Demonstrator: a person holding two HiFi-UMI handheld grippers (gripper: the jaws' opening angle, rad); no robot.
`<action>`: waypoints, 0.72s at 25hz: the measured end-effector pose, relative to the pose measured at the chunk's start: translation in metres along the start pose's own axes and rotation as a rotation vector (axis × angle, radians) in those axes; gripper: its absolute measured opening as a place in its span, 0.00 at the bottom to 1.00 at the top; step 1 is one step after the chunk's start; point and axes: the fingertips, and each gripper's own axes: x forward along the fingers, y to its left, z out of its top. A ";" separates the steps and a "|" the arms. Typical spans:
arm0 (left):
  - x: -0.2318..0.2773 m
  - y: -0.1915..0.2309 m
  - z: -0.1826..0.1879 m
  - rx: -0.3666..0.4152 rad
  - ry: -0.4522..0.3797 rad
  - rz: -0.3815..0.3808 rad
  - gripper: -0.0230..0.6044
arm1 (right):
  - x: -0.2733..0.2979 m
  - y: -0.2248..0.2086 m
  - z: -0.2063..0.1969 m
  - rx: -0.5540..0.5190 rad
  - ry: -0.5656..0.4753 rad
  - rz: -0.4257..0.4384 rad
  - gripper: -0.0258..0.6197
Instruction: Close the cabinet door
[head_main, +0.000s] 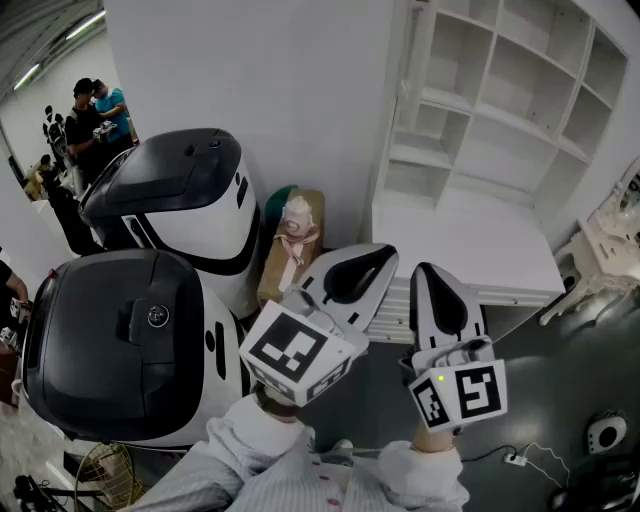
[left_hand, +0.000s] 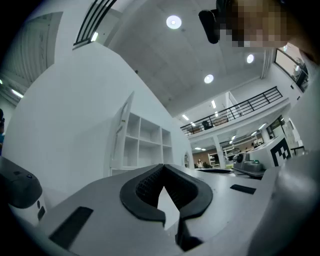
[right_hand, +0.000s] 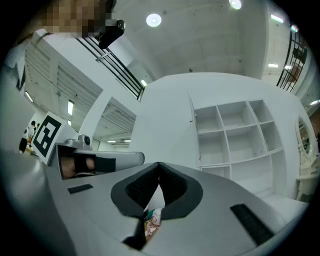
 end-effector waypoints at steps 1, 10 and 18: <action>0.001 -0.001 0.000 0.003 0.002 0.001 0.05 | -0.001 -0.001 0.001 0.004 -0.002 -0.003 0.06; 0.015 -0.019 -0.007 0.008 0.003 0.023 0.05 | -0.018 -0.018 -0.003 0.019 -0.002 0.012 0.06; 0.033 -0.044 -0.020 -0.008 0.023 0.052 0.05 | -0.036 -0.040 -0.011 0.030 0.014 0.054 0.06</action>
